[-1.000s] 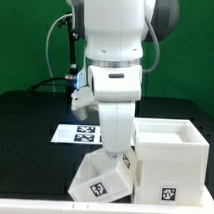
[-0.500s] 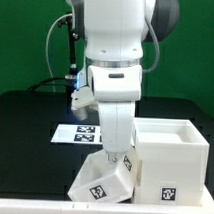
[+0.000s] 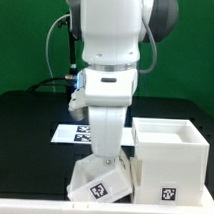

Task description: Assemble drawer

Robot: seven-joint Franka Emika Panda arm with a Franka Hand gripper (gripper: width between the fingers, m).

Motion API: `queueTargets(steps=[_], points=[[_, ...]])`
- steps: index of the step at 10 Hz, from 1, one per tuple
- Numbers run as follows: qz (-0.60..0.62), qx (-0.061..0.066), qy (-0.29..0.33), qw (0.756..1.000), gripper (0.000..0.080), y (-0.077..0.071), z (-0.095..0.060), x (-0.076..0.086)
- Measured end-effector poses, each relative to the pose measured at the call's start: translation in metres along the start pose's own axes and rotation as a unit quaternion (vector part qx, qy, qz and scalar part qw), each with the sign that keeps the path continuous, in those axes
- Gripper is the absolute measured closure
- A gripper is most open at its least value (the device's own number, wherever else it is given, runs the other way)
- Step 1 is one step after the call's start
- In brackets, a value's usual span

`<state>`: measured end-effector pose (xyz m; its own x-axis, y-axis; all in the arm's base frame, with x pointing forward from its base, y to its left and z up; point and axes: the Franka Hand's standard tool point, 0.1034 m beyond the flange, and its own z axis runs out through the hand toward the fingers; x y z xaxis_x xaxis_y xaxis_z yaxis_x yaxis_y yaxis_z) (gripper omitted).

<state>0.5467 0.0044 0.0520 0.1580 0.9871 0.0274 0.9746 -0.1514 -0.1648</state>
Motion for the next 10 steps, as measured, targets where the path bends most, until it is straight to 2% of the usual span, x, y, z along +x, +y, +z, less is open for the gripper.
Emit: queueTargets(steps=[1,2,4,5,7,10], points=[[0.010,0.014,-0.002,1.000,0.0150,0.001,0.003,0.000],[0.019,0.020,-0.003,1.000,0.0150,0.002,0.004,0.001],[-0.008,0.024,0.000,1.000,0.0150,0.000,0.011,-0.006],[-0.026,0.029,0.001,0.999,0.0150,-0.001,0.018,-0.012],[-0.061,0.031,0.010,0.998,0.0150,0.000,0.025,-0.029],[-0.085,0.034,0.021,0.996,0.0150,0.002,0.030,-0.043]])
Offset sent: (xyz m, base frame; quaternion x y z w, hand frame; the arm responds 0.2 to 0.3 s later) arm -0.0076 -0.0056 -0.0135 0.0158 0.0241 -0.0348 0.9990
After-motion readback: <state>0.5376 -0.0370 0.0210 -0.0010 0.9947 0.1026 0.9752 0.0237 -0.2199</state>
